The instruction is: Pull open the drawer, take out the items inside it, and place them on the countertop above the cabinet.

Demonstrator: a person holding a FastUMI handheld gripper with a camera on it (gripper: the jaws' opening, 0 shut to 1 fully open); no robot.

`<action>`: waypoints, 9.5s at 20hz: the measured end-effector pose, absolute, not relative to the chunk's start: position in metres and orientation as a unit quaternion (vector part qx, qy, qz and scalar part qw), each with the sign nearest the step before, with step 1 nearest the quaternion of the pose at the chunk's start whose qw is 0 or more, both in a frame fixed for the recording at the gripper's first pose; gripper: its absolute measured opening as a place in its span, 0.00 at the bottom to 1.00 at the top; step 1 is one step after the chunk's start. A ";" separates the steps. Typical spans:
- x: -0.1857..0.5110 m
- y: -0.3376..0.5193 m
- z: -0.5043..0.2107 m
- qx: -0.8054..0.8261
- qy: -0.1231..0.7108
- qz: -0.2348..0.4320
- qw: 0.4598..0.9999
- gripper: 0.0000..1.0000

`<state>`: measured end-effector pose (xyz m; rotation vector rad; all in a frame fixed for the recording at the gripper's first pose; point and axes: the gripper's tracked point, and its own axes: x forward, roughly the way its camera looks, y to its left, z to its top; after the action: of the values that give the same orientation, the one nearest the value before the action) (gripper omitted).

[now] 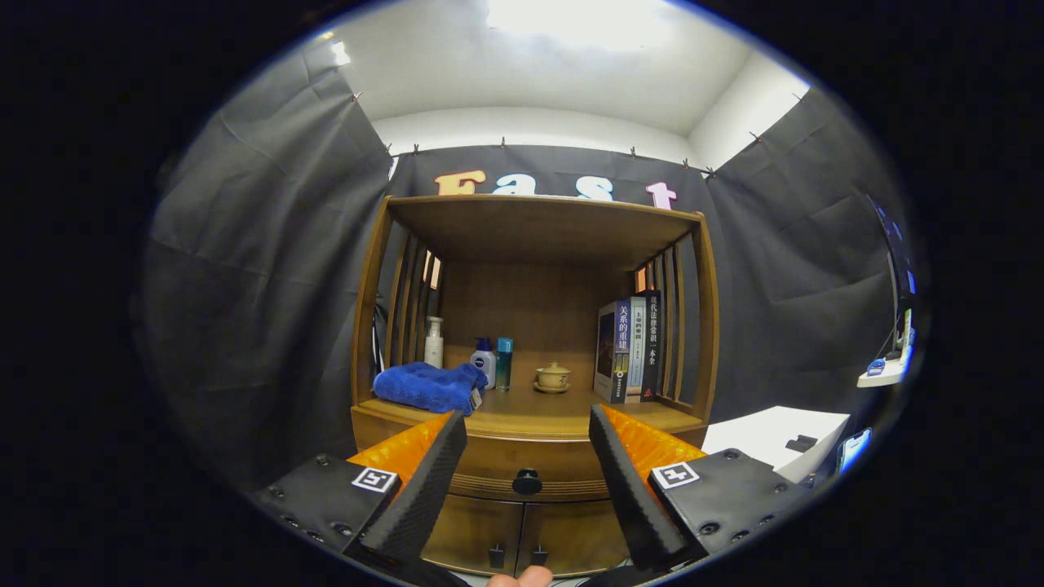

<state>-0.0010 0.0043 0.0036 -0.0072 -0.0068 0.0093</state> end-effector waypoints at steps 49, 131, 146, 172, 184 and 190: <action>0.128 -0.002 -0.174 0.039 0.062 0.017 0.997 0.98; 0.112 -0.043 0.000 -0.019 0.193 -0.112 0.975 0.98; 0.140 -0.003 -0.184 0.005 0.504 -0.055 0.862 0.99; 0.117 -0.049 -0.086 -0.015 0.418 -0.129 0.899 0.23; 0.189 -0.085 -0.009 -0.006 0.332 -0.138 0.933 0.23; 0.248 -0.085 -0.041 -0.019 0.362 -0.103 0.926 0.23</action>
<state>0.2483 -0.0846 -0.0409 -0.0392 0.7431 -0.2108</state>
